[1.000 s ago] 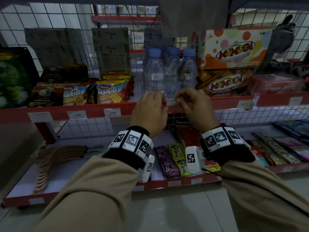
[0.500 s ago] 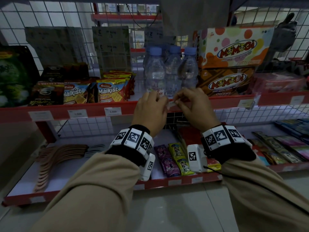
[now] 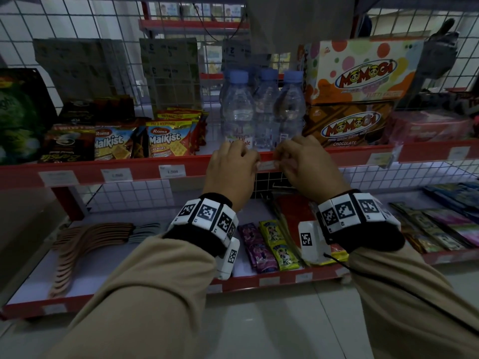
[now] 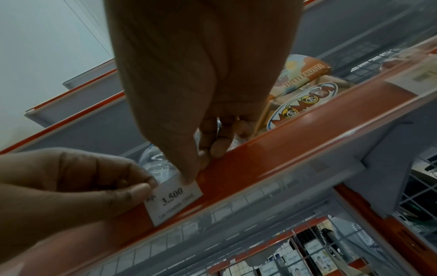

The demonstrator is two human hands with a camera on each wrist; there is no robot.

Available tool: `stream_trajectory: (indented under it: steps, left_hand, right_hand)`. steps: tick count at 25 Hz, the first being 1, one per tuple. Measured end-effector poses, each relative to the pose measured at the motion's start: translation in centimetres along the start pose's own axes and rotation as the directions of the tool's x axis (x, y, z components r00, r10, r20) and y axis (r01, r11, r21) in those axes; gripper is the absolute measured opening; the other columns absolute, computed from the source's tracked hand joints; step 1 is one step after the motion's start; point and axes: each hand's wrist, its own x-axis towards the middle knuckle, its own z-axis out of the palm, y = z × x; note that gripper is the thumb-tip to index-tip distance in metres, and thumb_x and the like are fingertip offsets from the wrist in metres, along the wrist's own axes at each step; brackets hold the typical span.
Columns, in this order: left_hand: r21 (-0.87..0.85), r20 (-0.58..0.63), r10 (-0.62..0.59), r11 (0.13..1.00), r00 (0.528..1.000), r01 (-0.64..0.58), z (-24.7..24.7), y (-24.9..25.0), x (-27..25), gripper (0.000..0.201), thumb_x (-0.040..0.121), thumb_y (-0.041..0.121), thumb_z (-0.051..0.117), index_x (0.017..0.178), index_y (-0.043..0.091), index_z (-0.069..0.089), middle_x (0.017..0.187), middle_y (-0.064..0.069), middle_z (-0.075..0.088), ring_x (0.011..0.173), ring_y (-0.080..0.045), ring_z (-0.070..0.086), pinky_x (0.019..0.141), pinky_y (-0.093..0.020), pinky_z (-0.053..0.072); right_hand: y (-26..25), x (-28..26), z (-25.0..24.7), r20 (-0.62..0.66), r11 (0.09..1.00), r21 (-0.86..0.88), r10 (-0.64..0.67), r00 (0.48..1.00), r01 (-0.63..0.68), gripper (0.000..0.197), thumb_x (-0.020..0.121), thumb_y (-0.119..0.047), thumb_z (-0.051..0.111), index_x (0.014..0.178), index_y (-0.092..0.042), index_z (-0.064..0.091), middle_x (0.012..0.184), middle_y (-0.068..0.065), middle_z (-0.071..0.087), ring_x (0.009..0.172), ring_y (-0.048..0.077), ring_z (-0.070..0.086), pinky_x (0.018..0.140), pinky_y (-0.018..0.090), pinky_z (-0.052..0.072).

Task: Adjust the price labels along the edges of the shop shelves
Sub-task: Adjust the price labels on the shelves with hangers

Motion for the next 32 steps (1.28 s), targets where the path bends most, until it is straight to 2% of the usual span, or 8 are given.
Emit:
stream_trajectory:
  steps: [4, 7, 15, 20, 23, 27, 29, 32]
  left_hand:
    - [0.02, -0.008, 0.001, 1.0, 1.0, 0.0, 0.1, 0.0, 0.0, 0.019, 0.096, 0.022, 0.051, 0.1, 0.012, 0.066, 0.098, -0.007, 0.052, 0.093, -0.027, 0.045, 0.077, -0.036, 0.035]
    - [0.023, -0.006, 0.002, 1.0, 1.0, -0.002, 0.2, 0.0, 0.0, 0.021, 0.097, 0.025, 0.048, 0.103, 0.013, 0.064, 0.1, -0.006, 0.053, 0.095, -0.026, 0.045, 0.079, -0.036, 0.035]
    - [0.06, 0.038, 0.011, 0.998, 0.999, -0.014, 0.1, -0.2, 0.2, 0.023, 0.099, 0.027, 0.042, 0.108, 0.015, 0.059, 0.104, -0.005, 0.051, 0.098, -0.025, 0.043, 0.081, -0.035, 0.034]
    - [0.036, 0.002, 0.01, 0.999, 1.0, -0.01, 0.2, -0.1, 0.0, 0.021, 0.098, 0.026, 0.045, 0.112, 0.017, 0.057, 0.108, -0.004, 0.055, 0.1, -0.025, 0.045, 0.082, -0.037, 0.037]
    - [0.018, -0.023, 0.013, 1.0, 1.0, -0.013, 0.2, 0.0, -0.2, 0.024, 0.095, 0.021, 0.049, 0.118, 0.018, 0.051, 0.111, -0.003, 0.056, 0.1, -0.025, 0.047, 0.083, -0.038, 0.039]
    - [0.053, -0.066, 0.021, 0.998, 0.998, -0.017, 0.5, 0.0, -0.6, 0.022, 0.089, 0.013, 0.053, 0.111, 0.015, 0.054, 0.108, -0.005, 0.054, 0.098, -0.026, 0.046, 0.079, -0.036, 0.037]
    - [0.039, -0.102, 0.002, 0.999, 0.995, 0.002, 0.6, 0.3, -1.0, 0.023, 0.087, 0.017, 0.056, 0.11, 0.015, 0.055, 0.109, -0.006, 0.053, 0.1, -0.026, 0.046, 0.081, -0.034, 0.038]
    - [0.024, -0.131, -0.059, 0.998, 0.99, 0.063, 1.2, 0.8, -2.2, 0.039, 0.082, 0.03, 0.061, 0.117, 0.015, 0.054, 0.121, -0.009, 0.047, 0.114, -0.028, 0.042, 0.093, -0.038, 0.039]
  right_hand:
    - [-0.1, -0.2, 0.0, 0.033, 0.999, -0.048, 0.018, 0.999, -0.016, 0.014, 0.091, -0.022, 0.055, 0.101, -0.016, 0.063, 0.108, 0.007, 0.056, 0.099, 0.024, 0.042, 0.077, 0.036, 0.04]
    - [-0.1, -0.1, -0.1, 0.049, 0.997, -0.073, 0.033, 0.998, -0.03, 0.016, 0.092, -0.025, 0.055, 0.102, -0.016, 0.064, 0.109, 0.006, 0.055, 0.102, 0.024, 0.042, 0.08, 0.036, 0.041]
    - [0.0, -0.2, 0.3, 0.029, 0.995, -0.096, 0.023, 0.999, -0.02, 0.02, 0.093, -0.028, 0.055, 0.103, -0.013, 0.063, 0.109, 0.008, 0.055, 0.103, 0.027, 0.042, 0.081, 0.039, 0.042]
    - [0.2, -0.3, 0.4, 0.022, 0.994, -0.109, 0.024, 0.999, -0.022, 0.021, 0.093, -0.029, 0.055, 0.104, -0.014, 0.064, 0.108, 0.007, 0.055, 0.104, 0.026, 0.042, 0.081, 0.038, 0.042]
    - [0.1, -0.5, 0.6, -0.021, 0.997, -0.071, 0.016, 1.0, -0.018, 0.018, 0.09, -0.025, 0.056, 0.103, -0.014, 0.06, 0.107, 0.007, 0.055, 0.101, 0.025, 0.042, 0.079, 0.036, 0.04]
    - [-0.1, -1.3, 0.9, -0.117, 0.998, -0.063, 0.001, 0.993, -0.009, 0.02, 0.084, -0.016, 0.057, 0.104, -0.013, 0.055, 0.107, 0.006, 0.054, 0.097, 0.024, 0.04, 0.075, 0.036, 0.041]
    - [-0.2, -1.8, 1.1, -0.166, 0.996, -0.084, -0.013, 0.986, -0.001, 0.026, 0.081, -0.013, 0.061, 0.107, -0.01, 0.057, 0.108, 0.009, 0.053, 0.098, 0.026, 0.042, 0.077, 0.037, 0.043]
    - [0.1, -2.8, 1.6, -0.207, 0.993, -0.118, -0.016, 0.978, -0.009, 0.04, 0.079, -0.018, 0.063, 0.118, -0.012, 0.056, 0.113, 0.011, 0.05, 0.103, 0.028, 0.044, 0.083, 0.037, 0.041]
